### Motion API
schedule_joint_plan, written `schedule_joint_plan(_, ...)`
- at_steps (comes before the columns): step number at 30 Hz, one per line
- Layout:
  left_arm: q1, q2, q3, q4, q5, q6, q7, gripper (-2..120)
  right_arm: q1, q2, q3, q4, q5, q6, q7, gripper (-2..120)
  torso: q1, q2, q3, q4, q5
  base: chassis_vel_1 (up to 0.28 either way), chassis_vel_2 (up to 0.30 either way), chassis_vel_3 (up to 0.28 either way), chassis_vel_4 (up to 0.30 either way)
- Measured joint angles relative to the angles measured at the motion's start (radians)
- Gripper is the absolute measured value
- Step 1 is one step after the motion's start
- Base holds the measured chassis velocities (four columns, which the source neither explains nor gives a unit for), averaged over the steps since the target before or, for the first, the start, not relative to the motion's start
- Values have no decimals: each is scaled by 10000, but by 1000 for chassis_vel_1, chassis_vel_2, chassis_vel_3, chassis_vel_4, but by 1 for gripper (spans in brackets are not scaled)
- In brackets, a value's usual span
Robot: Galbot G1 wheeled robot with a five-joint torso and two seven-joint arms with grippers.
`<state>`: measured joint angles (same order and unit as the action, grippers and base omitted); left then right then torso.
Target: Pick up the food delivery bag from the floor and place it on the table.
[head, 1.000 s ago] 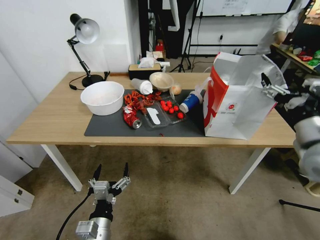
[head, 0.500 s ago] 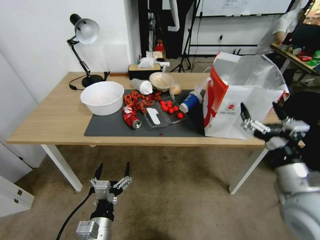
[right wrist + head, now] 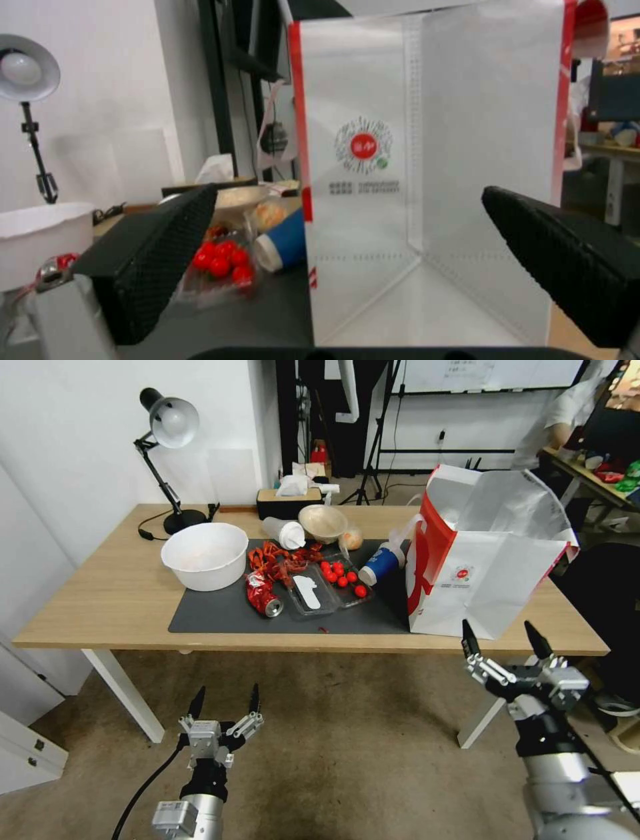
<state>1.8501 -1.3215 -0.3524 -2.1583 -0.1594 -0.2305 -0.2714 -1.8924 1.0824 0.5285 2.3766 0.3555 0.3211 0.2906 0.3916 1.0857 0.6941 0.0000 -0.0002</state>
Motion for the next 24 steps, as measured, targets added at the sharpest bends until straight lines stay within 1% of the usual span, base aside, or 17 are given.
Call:
schedule_joint_plan(9,58,74,6,-90,74,79,46,100,-139,686,-970,-372,-933,119,-64,100,1,-1,0,0,1,0,0,0,0)
schedule_joint_plan(24,-34,115,-15,-72,42,70,126,100,-118,1164,-1697,-1047,-1534,284,-208,100,2,-2,1,0,1,0,0,0,0)
